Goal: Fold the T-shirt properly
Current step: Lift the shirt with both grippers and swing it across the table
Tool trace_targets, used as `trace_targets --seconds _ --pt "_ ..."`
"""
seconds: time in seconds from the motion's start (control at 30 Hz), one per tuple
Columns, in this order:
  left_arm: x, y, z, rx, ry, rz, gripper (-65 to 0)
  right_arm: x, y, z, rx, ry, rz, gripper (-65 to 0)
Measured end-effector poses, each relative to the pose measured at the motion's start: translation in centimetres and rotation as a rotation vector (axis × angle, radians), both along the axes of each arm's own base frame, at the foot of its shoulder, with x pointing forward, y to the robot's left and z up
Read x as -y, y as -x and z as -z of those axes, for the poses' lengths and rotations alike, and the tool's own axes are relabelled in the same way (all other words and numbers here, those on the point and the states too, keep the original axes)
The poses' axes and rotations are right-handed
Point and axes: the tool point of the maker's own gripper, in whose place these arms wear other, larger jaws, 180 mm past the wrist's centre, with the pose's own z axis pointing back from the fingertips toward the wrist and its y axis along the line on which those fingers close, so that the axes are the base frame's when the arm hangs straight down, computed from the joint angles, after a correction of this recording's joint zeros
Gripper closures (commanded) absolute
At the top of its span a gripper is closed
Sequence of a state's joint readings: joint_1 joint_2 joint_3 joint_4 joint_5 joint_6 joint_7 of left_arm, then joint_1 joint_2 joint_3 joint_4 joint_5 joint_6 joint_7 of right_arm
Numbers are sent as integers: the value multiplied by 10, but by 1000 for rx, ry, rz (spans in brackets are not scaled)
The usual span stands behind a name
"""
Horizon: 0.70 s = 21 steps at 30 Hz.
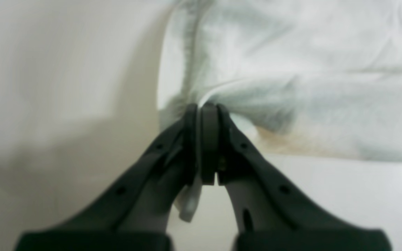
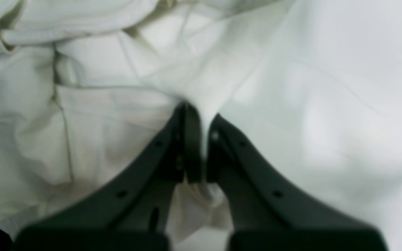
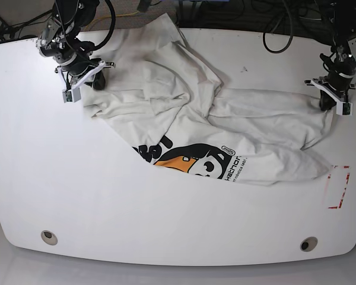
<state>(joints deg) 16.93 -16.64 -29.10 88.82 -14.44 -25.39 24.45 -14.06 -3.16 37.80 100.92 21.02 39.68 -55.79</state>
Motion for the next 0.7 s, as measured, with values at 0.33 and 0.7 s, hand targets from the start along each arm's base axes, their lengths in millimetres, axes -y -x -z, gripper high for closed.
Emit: trace_targets --seconds 0.33,0.7 --pt "56 -55 -81 175 -110 186 0 17 -63 -40 111 65 -28 0" --pt "59 -101 -165 291 -220 172 0 30 -136 -105 260 130 -77 0"
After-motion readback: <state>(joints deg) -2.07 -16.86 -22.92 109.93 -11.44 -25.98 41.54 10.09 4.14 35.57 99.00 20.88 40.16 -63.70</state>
